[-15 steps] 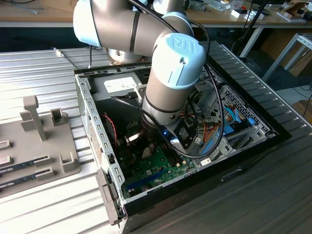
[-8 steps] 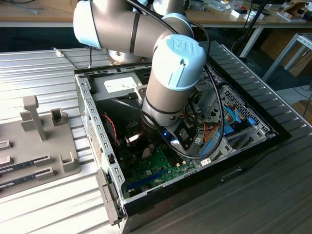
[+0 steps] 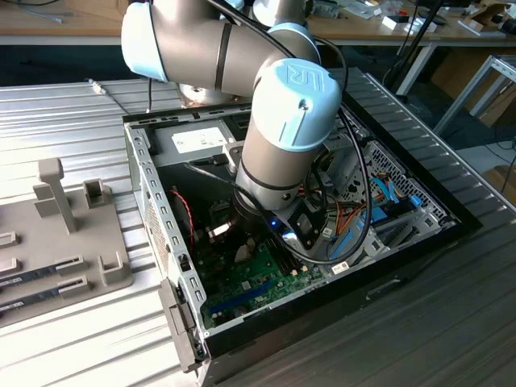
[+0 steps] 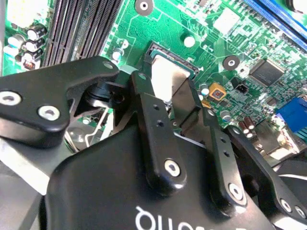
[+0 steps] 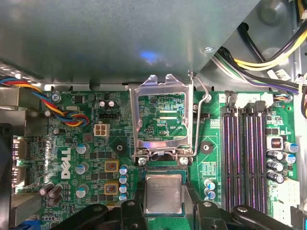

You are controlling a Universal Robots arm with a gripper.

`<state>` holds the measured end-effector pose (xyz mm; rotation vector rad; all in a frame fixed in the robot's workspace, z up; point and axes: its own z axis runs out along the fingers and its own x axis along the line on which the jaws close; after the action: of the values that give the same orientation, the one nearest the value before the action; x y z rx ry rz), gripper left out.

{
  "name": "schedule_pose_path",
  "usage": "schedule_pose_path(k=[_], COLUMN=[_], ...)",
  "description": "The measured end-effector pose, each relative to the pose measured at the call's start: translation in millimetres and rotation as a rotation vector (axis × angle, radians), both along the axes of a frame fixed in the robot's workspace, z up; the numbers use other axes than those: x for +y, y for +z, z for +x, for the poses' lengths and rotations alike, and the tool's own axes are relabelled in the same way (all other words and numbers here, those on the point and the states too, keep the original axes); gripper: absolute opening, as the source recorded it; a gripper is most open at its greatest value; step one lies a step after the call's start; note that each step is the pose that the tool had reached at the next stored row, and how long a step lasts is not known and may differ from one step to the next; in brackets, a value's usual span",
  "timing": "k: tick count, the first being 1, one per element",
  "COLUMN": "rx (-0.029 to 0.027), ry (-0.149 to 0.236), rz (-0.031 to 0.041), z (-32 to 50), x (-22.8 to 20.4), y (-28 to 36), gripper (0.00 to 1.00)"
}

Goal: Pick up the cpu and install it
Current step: 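Place the cpu into insertion slot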

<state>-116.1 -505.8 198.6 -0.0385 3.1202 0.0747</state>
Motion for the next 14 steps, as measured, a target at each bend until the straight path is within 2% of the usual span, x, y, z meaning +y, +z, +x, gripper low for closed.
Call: schedule_pose_path(k=[1, 2, 5, 14], rx=[0.0003, 0.0004, 0.0004, 0.0002], ry=[0.0, 0.0, 0.0, 0.0], rz=[0.0001, 0.0001, 0.0001, 0.0018], z=[0.0, -0.1, -0.1, -0.1], x=[0.0, -0.1, -0.1, -0.1], y=[0.0, 0.0, 0.0, 7.2], gripper=[0.44, 0.5, 0.5, 0.5])
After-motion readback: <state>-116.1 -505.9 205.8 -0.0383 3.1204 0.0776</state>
